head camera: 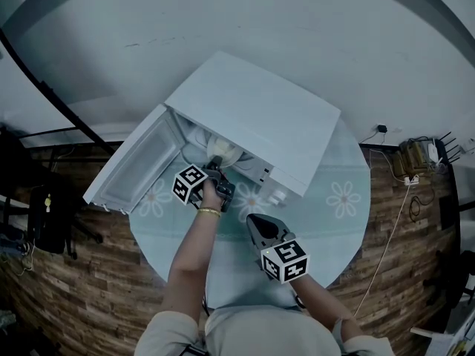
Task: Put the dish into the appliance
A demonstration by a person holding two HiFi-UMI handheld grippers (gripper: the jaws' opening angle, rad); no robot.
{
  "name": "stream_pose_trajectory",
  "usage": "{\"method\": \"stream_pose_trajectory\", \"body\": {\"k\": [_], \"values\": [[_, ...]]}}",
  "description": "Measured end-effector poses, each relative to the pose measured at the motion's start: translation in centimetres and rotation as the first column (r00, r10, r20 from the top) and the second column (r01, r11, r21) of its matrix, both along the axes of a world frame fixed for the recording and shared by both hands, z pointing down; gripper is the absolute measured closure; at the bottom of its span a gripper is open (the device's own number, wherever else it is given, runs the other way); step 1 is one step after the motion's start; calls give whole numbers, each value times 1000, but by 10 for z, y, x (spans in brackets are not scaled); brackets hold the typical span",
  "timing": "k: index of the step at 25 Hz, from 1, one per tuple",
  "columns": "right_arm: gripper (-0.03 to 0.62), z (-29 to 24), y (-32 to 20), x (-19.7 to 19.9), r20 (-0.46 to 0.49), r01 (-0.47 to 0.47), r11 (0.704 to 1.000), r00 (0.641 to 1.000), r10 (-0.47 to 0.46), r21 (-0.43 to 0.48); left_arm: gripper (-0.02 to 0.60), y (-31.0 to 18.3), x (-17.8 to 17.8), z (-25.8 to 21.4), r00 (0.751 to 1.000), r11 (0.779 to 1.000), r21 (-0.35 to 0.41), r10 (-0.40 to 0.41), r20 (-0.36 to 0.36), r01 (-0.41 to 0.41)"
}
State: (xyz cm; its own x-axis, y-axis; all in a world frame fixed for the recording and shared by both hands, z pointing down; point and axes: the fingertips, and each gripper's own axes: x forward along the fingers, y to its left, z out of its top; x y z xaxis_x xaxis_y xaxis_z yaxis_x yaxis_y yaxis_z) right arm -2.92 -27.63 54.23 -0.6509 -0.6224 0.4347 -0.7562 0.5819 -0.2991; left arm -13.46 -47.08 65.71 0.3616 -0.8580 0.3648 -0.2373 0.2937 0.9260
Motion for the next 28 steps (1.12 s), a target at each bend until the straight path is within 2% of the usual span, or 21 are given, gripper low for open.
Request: {"method": "stream_pose_trajectory", "body": {"k": [4,12,15,20,28], "values": [[588,2,-2,0,1,0,1000,1000,0,-5,529,-9,2,-2,998,1000,2,20,56,-20],[589,2,-5,0,-1,-1,1000,1000,1,-9,524,-17,-1,-4,995,1000,-5,17,99,-16],[589,1,-4,-1,1,0,1000,1000,0,-7,496,-19,-1,-9,995,1000,17,20,97,-21],[589,-2,0,-3,3,2,1000,1000,-2,-2,383,-17,3,-13,997,998,44,30,75,-33],[589,-7,10,-4,-2,13,1000,1000,-13,14,368,3,2,-23,996,997,57,40,82,-45]]}}
